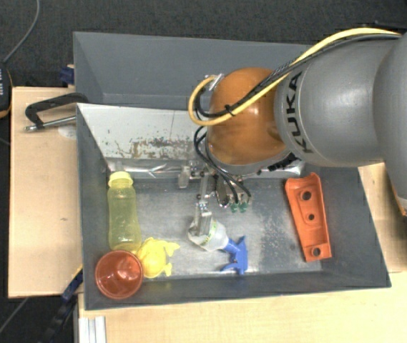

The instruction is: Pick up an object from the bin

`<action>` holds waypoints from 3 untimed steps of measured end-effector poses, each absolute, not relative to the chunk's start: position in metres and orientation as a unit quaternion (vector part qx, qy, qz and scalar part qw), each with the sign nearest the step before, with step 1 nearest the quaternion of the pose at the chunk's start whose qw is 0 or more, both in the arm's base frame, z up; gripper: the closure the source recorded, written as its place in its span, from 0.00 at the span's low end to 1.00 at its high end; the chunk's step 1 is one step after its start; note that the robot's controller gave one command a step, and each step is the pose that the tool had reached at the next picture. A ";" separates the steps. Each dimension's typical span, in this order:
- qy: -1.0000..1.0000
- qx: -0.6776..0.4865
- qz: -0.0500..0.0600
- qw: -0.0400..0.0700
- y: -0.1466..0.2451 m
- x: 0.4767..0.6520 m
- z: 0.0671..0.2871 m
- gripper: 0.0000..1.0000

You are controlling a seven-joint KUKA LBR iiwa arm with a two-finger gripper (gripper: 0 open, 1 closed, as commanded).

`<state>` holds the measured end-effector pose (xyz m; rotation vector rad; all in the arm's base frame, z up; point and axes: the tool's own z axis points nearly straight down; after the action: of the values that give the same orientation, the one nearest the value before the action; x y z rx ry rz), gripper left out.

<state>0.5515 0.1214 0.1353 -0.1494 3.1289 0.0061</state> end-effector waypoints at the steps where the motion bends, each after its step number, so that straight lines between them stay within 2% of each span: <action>1: 1.000 -0.023 0.001 -0.002 0.105 0.535 0.098 0.00; 2: 1.000 0.028 0.002 0.002 0.087 0.539 0.082 0.00; 3: 0.995 -0.103 0.002 0.001 0.047 0.516 0.075 0.00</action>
Offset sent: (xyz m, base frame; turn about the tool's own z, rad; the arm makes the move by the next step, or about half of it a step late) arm -0.0076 -0.0470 -0.0653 0.1129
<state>0.5160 0.0471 0.0747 -0.3243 3.1234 0.0075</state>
